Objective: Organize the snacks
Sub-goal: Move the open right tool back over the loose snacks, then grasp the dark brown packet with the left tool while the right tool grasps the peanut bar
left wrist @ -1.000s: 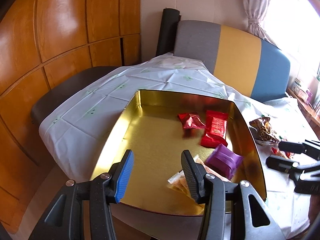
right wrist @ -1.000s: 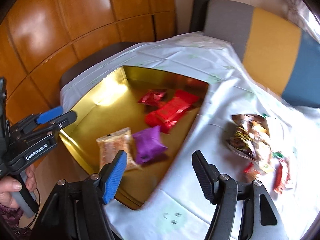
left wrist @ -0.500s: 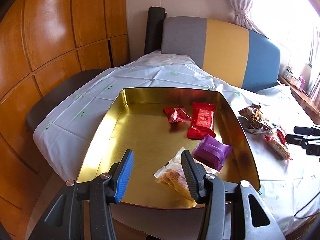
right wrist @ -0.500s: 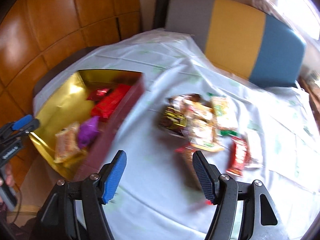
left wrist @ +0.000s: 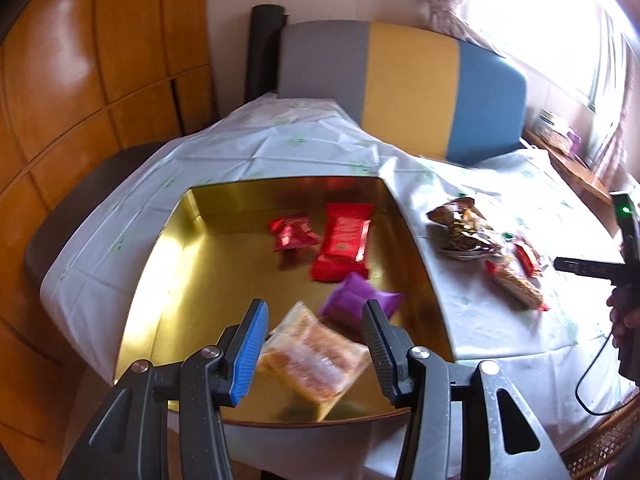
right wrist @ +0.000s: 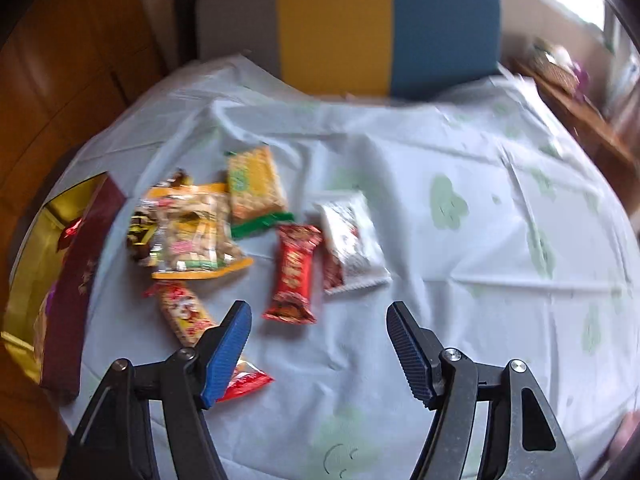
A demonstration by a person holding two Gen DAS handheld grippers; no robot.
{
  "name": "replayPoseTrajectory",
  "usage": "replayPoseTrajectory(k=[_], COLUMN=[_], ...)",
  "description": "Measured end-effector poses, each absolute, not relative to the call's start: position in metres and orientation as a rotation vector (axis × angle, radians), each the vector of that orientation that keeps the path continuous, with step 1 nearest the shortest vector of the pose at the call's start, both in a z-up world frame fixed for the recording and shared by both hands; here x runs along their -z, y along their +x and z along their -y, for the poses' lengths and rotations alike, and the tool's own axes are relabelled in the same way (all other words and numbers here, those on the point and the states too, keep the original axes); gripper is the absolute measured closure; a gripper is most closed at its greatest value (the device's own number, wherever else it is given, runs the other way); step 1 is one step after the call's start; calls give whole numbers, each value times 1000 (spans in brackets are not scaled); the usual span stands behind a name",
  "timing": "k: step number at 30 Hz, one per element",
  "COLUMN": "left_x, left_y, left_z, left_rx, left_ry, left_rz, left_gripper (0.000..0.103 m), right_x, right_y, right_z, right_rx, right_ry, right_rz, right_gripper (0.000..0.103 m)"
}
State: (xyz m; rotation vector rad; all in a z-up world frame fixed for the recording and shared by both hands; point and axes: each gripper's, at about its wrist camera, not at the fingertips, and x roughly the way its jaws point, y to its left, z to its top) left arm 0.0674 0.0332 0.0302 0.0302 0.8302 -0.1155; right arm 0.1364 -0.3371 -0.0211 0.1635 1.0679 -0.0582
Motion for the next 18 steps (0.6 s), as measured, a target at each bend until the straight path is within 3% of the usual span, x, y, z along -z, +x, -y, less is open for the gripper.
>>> replayPoseTrajectory(k=[10,18], left_x=[-38,-36], left_y=[70,66], left_z=[27,52], left_rx=[273,372], left_ry=[106,141], left_rz=[-821,-826], left_gripper=[53,53], right_x=[24,40], right_y=[137,141], right_z=[290,248], right_rx=[-178,-224], right_ry=[120,-107], right_rz=[-1087,-1099], right_gripper=[32,31])
